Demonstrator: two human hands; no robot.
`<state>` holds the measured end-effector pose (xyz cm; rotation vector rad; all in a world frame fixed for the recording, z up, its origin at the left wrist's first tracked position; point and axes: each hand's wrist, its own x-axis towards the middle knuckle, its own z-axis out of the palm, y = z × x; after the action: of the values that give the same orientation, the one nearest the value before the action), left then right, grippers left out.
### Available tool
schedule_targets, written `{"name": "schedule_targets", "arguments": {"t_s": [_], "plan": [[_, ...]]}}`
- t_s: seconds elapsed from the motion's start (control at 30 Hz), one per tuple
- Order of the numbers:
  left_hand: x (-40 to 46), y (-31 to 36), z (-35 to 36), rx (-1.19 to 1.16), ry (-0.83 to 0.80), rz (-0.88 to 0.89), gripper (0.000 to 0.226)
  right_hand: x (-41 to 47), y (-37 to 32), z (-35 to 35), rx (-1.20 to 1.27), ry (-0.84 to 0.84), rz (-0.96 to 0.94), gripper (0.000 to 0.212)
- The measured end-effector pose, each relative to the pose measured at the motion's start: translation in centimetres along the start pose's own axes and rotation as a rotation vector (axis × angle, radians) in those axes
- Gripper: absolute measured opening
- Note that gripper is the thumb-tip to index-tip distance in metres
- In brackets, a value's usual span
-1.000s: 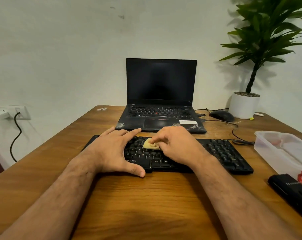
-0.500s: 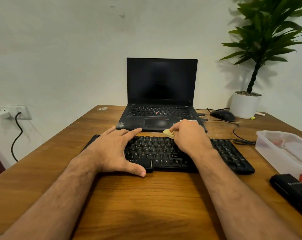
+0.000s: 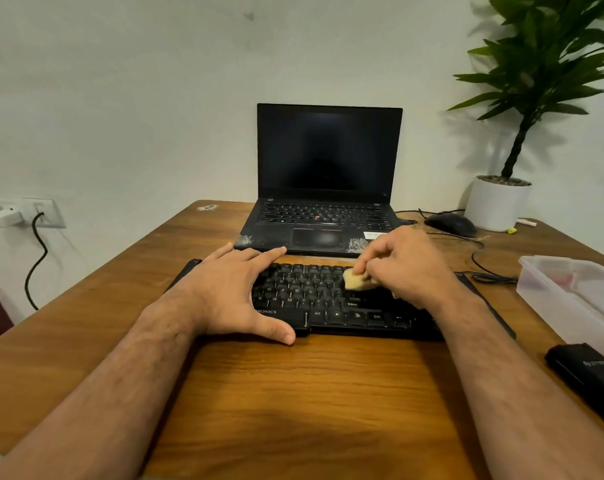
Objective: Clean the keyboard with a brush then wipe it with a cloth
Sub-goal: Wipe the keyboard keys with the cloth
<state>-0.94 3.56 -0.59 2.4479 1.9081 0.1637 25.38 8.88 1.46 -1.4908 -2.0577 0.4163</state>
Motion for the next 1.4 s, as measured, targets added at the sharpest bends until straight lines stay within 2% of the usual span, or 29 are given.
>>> {"name": "schedule_targets", "arguments": {"t_s": [0.1,0.23,0.3,0.4,0.5,0.6,0.73,0.8,0.93,1.0,1.17,1.27,1.33,1.4], "plan": [[-0.1,0.1,-0.1,0.002,-0.011,-0.002,0.135,-0.2,0.0,0.6,-0.003,-0.046,0.012,0.032],[-0.1,0.3,-0.2,0.013,-0.015,-0.008,0.134,0.5,0.1,0.9,-0.157,0.106,-0.028,0.029],[-0.2,0.3,-0.2,0.013,-0.018,-0.011,0.134,0.4,0.2,0.3,-0.101,0.139,-0.047,0.029],[-0.2,0.3,-0.2,0.012,-0.019,-0.009,0.135,-0.4,0.3,-0.1,-0.015,-0.018,-0.032,0.025],[-0.4,0.4,-0.1,0.005,-0.002,0.001,0.136,-0.6,0.3,0.4,-0.118,0.008,-0.024,0.021],[-0.6,0.5,-0.1,0.006,0.008,0.002,0.134,-0.7,0.3,0.3,-0.218,-0.03,-0.069,0.037],[-0.5,0.5,-0.1,0.012,0.009,-0.002,0.135,-2.1,-0.1,-1.5,-0.024,-0.137,-0.11,0.033],[-0.5,0.5,0.0,0.015,0.011,-0.002,0.134,-2.8,-0.2,-1.3,-0.08,-0.184,-0.142,0.034],[-0.5,0.4,-0.1,0.018,0.014,0.004,0.135,-3.2,0.3,-0.2,-0.216,-0.034,-0.209,0.036],[-0.5,0.5,-0.2,0.018,0.006,-0.002,0.135,-3.4,-0.2,-0.1,-0.108,-0.002,-0.26,0.037],[-0.5,0.8,-0.4,0.025,-0.014,-0.025,0.135,-4.2,-1.5,0.9,-0.057,-0.164,-0.381,0.038],[-0.3,0.3,-0.1,0.03,0.004,-0.006,0.136,-4.3,-1.4,0.4,0.089,-0.141,-0.332,0.034],[-0.3,0.2,0.0,0.033,0.004,0.0,0.136,-4.4,-1.6,0.5,0.069,-0.111,-0.394,0.038],[-0.3,0.2,0.0,0.034,0.005,0.002,0.135,-4.5,-2.0,0.8,0.016,-0.152,-0.474,0.046]]}}
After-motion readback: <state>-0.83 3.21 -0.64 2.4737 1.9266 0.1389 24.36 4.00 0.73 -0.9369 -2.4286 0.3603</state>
